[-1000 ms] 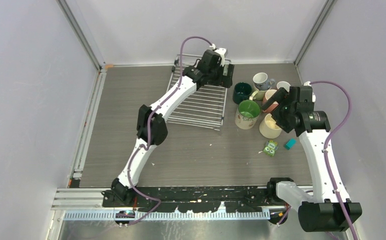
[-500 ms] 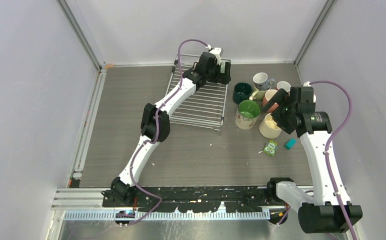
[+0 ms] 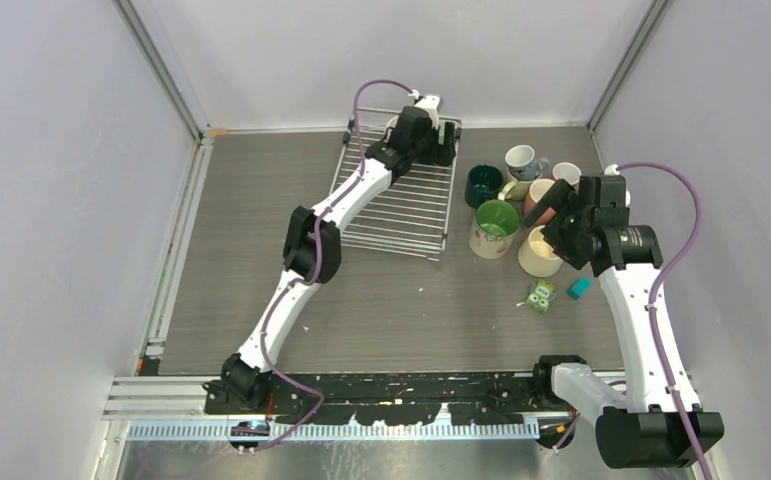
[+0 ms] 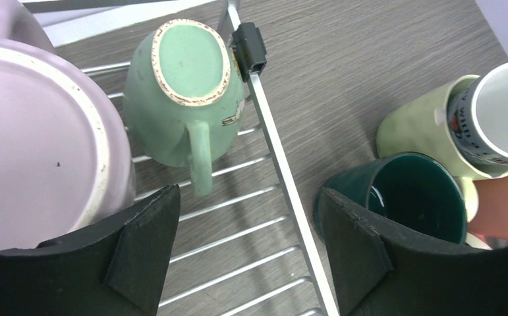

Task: Unload the cups from the dish rack
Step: Unload the cup from the dish rack.

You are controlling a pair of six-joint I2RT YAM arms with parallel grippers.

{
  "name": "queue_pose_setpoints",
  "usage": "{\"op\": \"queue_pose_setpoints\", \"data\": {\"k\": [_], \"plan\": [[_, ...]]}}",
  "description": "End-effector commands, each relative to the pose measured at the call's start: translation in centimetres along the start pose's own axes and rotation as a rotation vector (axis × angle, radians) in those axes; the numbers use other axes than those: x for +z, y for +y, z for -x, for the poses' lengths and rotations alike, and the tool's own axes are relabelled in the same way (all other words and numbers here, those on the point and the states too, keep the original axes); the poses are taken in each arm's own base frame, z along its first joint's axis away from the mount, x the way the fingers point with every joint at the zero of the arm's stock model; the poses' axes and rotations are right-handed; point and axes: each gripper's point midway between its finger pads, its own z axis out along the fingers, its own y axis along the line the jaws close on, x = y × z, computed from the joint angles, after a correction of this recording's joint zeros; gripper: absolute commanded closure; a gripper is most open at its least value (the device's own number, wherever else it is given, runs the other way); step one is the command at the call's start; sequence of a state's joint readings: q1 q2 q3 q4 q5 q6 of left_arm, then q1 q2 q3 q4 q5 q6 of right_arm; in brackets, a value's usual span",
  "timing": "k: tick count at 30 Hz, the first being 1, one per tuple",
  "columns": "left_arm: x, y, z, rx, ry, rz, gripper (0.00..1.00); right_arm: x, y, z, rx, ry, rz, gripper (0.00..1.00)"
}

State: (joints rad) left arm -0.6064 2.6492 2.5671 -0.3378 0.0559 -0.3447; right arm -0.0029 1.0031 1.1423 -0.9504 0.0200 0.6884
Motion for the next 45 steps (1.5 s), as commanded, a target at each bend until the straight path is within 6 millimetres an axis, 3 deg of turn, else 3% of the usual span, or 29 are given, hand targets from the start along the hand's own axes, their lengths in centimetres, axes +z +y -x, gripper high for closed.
{"op": "queue_pose_setpoints", "data": {"k": [1,10,27,40,45], "plan": [[0.6,0.7,2.5,0.036,-0.104,0.025,0.26,-0.3,0.5,0.4,-0.019,-0.028,0.035,0.00],[1.4,2.0,2.3,0.050,-0.136,0.082,0.42,-0.1,0.5,-0.5,-0.028,0.003,0.052,0.00],[3.2,3.3,1.1,0.075,-0.172,0.112,0.47,1.2,-0.3,-1.5,-0.041,0.030,0.039,0.00],[3.9,3.9,1.8,0.096,-0.233,0.132,0.58,2.1,-0.3,-1.7,-0.048,0.041,0.035,0.00],[4.1,4.0,1.9,0.094,-0.245,0.127,0.69,2.3,-0.3,-1.7,-0.050,0.044,0.034,0.00]]}}
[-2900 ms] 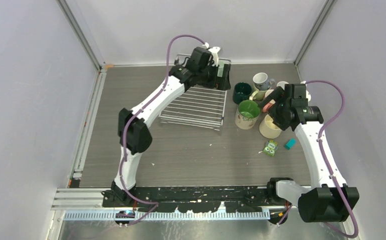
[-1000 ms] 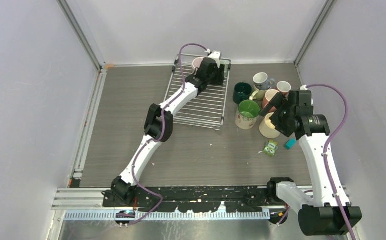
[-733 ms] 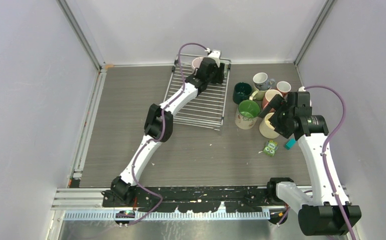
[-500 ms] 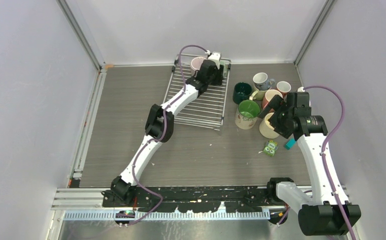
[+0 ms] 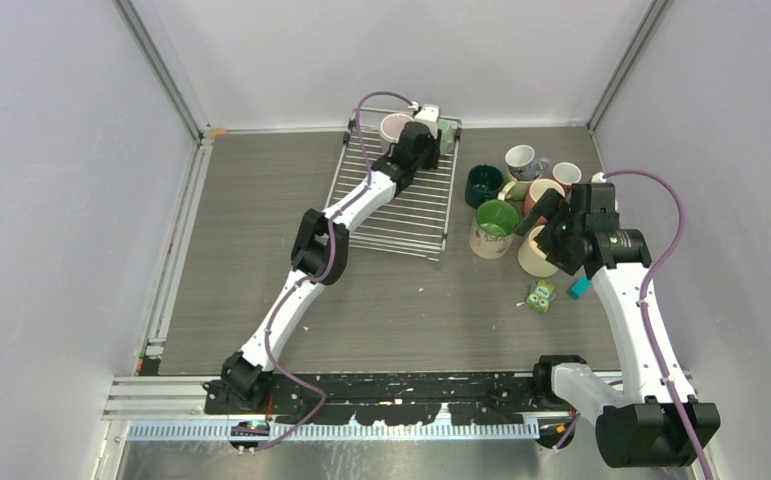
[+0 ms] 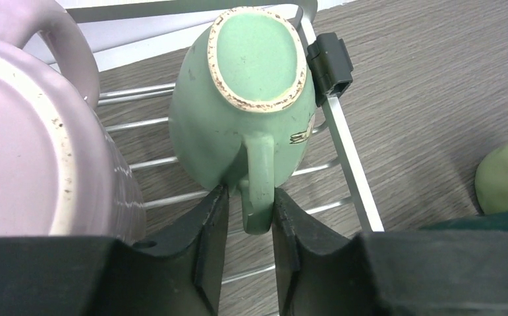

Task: Unload the cups from the dish rack
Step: Unload the cup from the dish rack.

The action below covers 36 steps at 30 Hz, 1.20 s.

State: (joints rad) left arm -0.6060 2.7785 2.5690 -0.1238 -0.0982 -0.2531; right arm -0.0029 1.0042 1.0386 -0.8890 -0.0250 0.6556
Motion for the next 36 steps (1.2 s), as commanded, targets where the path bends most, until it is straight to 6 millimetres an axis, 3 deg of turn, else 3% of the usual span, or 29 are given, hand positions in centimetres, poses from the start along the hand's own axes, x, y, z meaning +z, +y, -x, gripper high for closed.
{"op": "queue_pose_setpoints", "data": {"k": [1,5,11,21,36], "plan": [[0.2,0.2,3.8,-0.003,-0.125,0.004,0.71,0.2,0.6,0.5,-0.017,-0.017,0.027,0.00],[0.2,0.0,4.0,0.002,-0.127,-0.007,0.83,0.3,0.6,0.4,-0.017,-0.014,0.027,0.00],[-0.9,-0.6,5.8,0.028,-0.147,-0.027,1.00,0.2,0.6,0.3,-0.017,-0.015,0.032,0.00],[-3.5,-2.2,9.3,0.093,-0.197,-0.044,1.00,0.0,0.7,0.1,-0.012,-0.020,0.049,0.00],[-6.3,-3.0,13.4,0.109,-0.252,-0.056,1.00,-0.9,1.3,0.5,-0.008,-0.040,0.079,0.00]]}}
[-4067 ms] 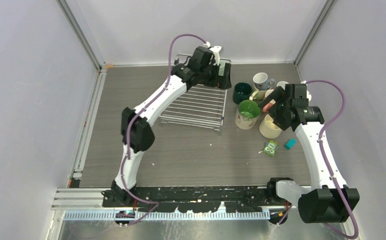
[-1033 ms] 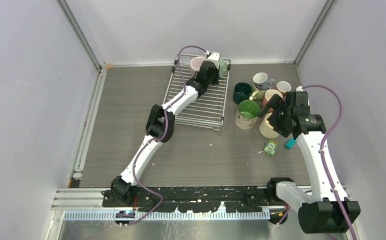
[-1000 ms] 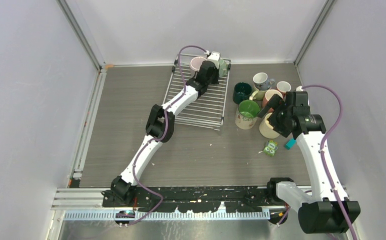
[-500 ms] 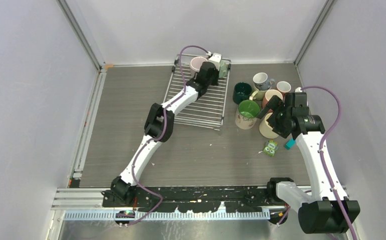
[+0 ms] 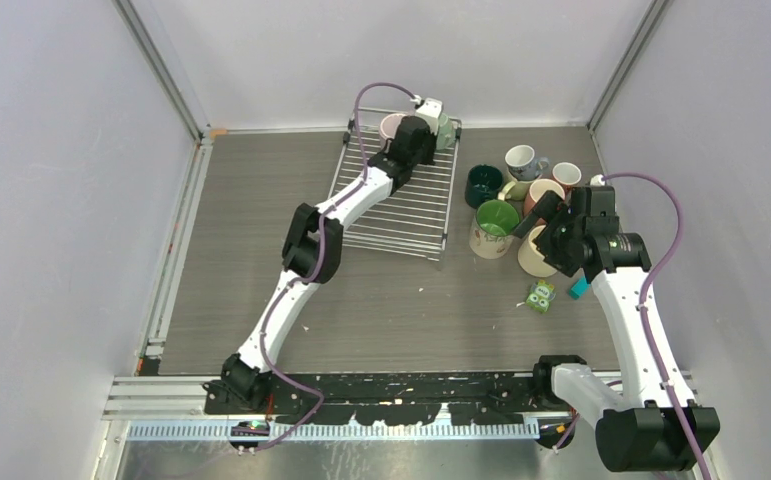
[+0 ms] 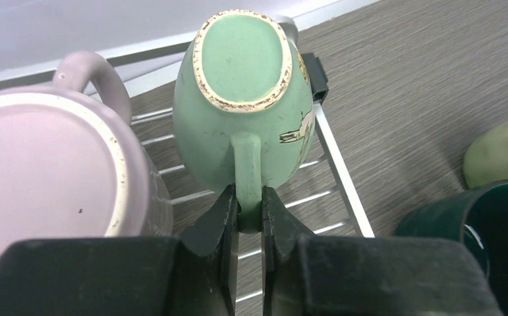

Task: Unload the cups from the dish rack
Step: Unload the cup from the dish rack.

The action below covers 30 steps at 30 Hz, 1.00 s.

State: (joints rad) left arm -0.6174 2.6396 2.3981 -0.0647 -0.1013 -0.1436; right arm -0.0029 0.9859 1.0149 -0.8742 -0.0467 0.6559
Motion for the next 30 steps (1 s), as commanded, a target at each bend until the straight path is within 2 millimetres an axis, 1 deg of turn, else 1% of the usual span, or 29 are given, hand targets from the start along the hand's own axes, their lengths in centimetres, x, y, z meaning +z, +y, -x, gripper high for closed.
{"op": "queue_pose_setpoints", "data": {"k": [1,6,11,12,13,16,18,19,20,23,30], "plan": [[-3.9,-1.2,11.5,-0.002,-0.231,-0.035,1.00,-0.9,1.3,1.0,-0.008,-0.048,0.060,0.00],[-5.4,-1.4,12.9,-0.023,-0.243,-0.045,1.00,-1.2,2.1,1.4,0.008,-0.057,0.090,0.00],[-7.6,-1.9,14.2,-0.046,-0.235,-0.068,1.00,-1.8,2.9,1.8,0.030,-0.078,0.128,0.00],[-8.2,-2.0,14.5,-0.056,-0.234,-0.076,1.00,-2.0,3.0,1.9,0.036,-0.083,0.137,0.00],[-9.2,-2.3,15.2,-0.067,-0.240,-0.088,1.00,-2.1,3.3,2.0,0.041,-0.087,0.149,0.00],[-11.0,-2.9,15.3,-0.107,-0.223,-0.122,1.00,-2.8,4.0,2.7,0.056,-0.125,0.186,0.00],[-12.7,-3.4,15.6,-0.122,-0.218,-0.139,1.00,-3.3,4.6,3.2,0.066,-0.148,0.215,0.00],[-13.3,-3.6,15.0,-0.131,-0.201,-0.148,1.00,-3.6,5.0,3.4,0.073,-0.155,0.233,0.00],[-14.1,-3.7,15.1,-0.144,-0.198,-0.152,1.00,-3.9,5.5,3.7,0.079,-0.161,0.254,0.00],[-16.6,-4.9,15.3,-0.191,-0.182,-0.223,1.00,-4.6,7.0,4.3,0.097,-0.172,0.320,0.00],[-21.8,-7.9,14.6,-0.296,-0.113,-0.362,1.00,-5.9,11.2,5.5,0.155,-0.157,0.521,0.00]]}}
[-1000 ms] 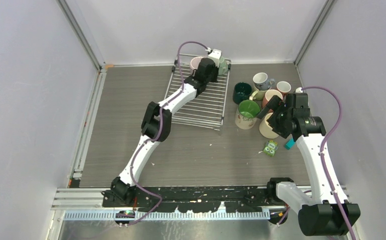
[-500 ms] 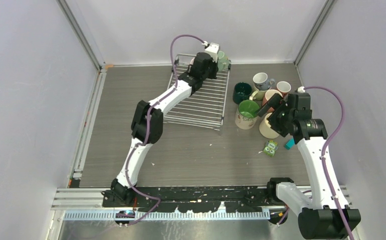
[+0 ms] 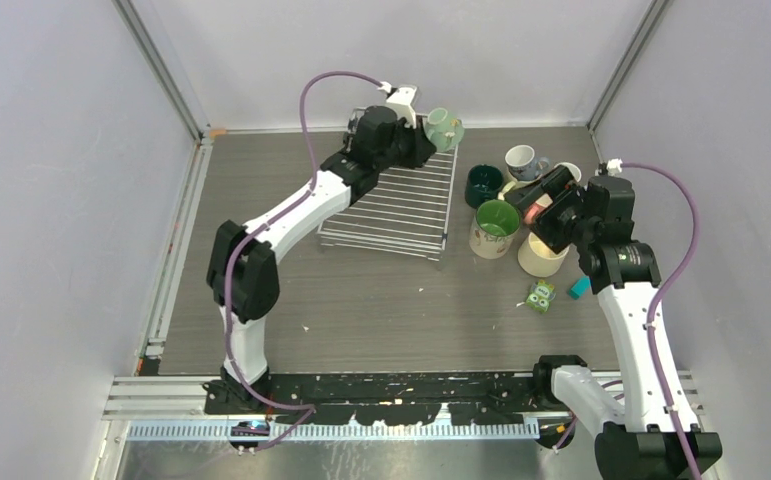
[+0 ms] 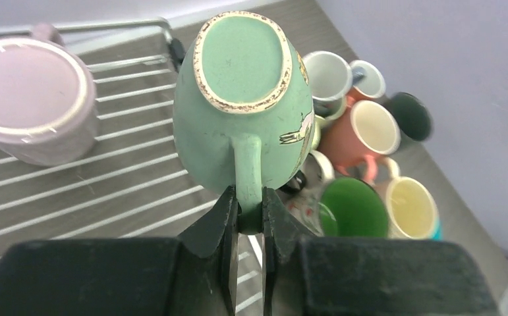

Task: Unload the cups from the dish rack
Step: Unload the cup from the dish rack.

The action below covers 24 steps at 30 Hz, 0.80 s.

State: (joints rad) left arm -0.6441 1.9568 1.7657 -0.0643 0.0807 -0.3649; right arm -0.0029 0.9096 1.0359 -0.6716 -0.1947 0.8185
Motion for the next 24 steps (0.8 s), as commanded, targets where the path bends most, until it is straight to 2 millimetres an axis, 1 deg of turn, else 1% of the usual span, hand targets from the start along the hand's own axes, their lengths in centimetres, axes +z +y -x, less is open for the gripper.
{"op": "queue_pose_setpoints", "data": {"k": [1,4,6,8,10,13,19,21,24], "plan": [[-4.4,-5.4,4.3,-0.092,-0.092,-0.176,1.00,-0.6,6.0,1.9,0.045,-0.030,0.243,0.00],[-5.9,-7.3,4.1,-0.159,-0.066,-0.238,1.00,-0.3,7.8,1.9,0.081,-0.004,0.334,0.00],[-6.7,-8.4,3.7,-0.199,-0.046,-0.273,1.00,-0.2,9.1,1.3,0.093,0.020,0.386,0.00],[-7.5,-9.4,3.5,-0.248,-0.035,-0.312,1.00,0.0,10.0,0.8,0.097,0.035,0.417,0.00],[-8.3,-10.0,3.2,-0.293,-0.031,-0.343,1.00,0.4,10.7,0.1,0.093,0.046,0.428,0.00],[-9.5,-10.6,3.3,-0.344,-0.041,-0.377,1.00,0.8,11.7,-0.7,0.089,0.058,0.449,0.04],[-11.5,-11.6,4.0,-0.421,-0.064,-0.436,1.00,1.9,11.6,-1.2,0.113,0.056,0.445,0.12],[-11.9,-11.8,4.1,-0.454,-0.068,-0.453,1.00,2.3,11.6,-1.3,0.130,0.053,0.453,0.15],[-12.1,-12.4,4.2,-0.518,-0.068,-0.494,1.00,2.2,12.3,-1.1,0.144,0.036,0.485,0.20]]}}
